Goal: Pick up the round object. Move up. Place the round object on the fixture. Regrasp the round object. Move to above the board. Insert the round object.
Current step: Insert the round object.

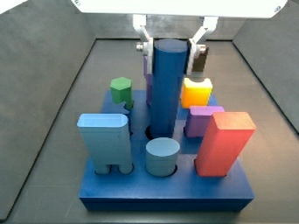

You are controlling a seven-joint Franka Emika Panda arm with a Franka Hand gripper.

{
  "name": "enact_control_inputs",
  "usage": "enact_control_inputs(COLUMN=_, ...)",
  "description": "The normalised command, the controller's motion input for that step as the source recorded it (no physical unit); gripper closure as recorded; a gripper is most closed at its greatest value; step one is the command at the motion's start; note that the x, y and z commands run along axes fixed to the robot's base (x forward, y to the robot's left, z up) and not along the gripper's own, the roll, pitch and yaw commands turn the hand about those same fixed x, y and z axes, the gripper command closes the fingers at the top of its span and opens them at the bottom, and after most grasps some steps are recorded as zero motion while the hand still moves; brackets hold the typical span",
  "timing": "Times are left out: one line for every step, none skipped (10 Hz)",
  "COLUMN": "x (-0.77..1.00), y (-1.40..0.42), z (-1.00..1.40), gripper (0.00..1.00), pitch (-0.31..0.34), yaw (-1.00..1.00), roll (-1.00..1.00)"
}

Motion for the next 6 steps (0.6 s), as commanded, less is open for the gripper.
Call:
enact_control_inputs(x=-0.15, y=0.0, z=-0.1, gripper=1.0, pitch=0.0, yaw=0.0, roll=0.09)
enact_control_inputs(x=-0.15, y=0.0, z=-0.11, gripper=1.0, pitch=0.0, yaw=0.0, roll=0.07)
enact_control_inputs(x=-0.14, y=0.0, z=-0.12, gripper=1.0, pitch=0.0, yaw=0.0, roll=0.08)
enact_control_inputs(x=-0.09, y=0.0, z=-0.16, gripper=1.0, pitch=-0.019, yaw=0.0, roll=0.04)
enact_control_inputs(x=0.0, y=-0.01, z=-0.31, gripper=1.0, pitch=-0.043, yaw=0.0, roll=0.06)
enact_control_inputs(x=0.02, y=-0.07, z=-0.45, gripper=1.0, pitch=-0.05, yaw=0.0, roll=0.09)
